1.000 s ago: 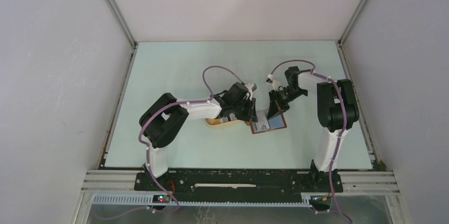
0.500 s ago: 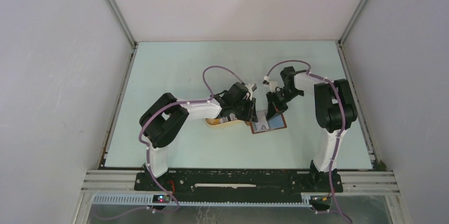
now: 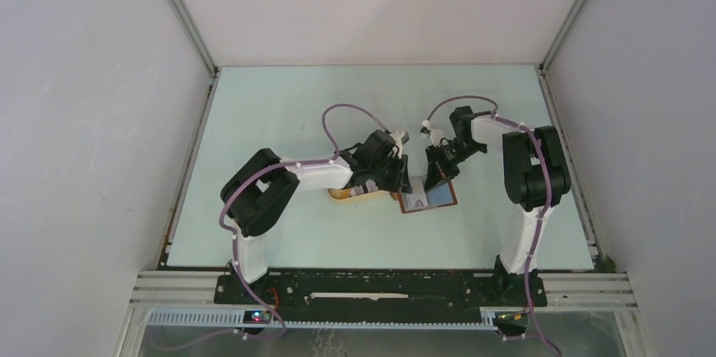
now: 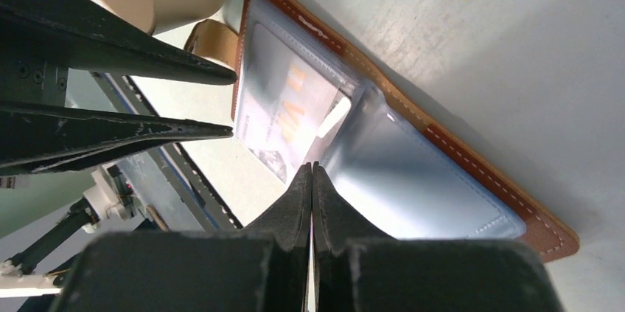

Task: Put the credit cards into the card holder
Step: Insert the credit card into the card holder.

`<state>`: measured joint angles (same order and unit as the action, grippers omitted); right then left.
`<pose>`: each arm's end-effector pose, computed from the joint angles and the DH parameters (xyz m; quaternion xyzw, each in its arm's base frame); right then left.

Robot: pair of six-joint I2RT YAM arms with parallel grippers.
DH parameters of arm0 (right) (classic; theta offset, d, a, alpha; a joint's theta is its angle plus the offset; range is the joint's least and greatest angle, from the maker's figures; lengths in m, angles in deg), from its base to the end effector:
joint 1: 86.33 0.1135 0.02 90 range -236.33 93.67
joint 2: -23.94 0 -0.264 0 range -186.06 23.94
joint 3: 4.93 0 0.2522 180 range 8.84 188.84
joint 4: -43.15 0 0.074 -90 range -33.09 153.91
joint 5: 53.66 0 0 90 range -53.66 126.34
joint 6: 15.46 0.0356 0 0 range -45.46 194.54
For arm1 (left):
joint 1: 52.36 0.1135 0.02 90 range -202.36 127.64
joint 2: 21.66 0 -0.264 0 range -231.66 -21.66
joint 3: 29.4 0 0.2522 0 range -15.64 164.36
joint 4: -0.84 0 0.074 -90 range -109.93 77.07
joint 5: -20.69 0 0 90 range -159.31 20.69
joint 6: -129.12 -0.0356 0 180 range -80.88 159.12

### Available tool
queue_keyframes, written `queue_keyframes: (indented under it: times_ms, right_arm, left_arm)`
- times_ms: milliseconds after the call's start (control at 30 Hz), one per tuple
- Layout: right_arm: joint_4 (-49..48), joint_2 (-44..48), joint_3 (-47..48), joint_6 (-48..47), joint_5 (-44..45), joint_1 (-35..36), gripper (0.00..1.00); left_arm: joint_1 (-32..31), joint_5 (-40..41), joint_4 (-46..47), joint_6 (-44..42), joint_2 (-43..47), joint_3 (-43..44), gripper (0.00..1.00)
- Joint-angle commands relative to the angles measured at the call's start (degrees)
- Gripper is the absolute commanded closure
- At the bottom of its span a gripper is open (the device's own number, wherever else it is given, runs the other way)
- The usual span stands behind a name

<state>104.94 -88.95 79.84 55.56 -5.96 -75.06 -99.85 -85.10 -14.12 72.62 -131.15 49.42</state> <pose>0.3339 0.0910 0.1375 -0.2436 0.9003 0.3599 0.0250 0.2636 -0.3019 0.1563 0.1632 0.9040 -0.3396 0.2018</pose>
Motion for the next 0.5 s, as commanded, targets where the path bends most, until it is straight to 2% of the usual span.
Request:
queue_keyframes:
  times_ms: [0,267,467]
  right_arm:
    - [2.2,4.1,1.8,-3.9,-6.0,-2.7,0.96]
    - [3.8,7.4,1.8,-7.4,-10.2,-5.9,0.93]
    - [3.0,9.9,1.0,-8.3,-11.5,-6.3,0.93]
  left_arm:
    - [0.0,0.6,3.3,-1.1,6.4,-0.3,0.66]
    - [-0.3,4.0,3.9,-4.2,15.3,-3.6,0.64]
    - [-0.3,15.4,-1.6,-8.3,24.7,-6.7,0.63]
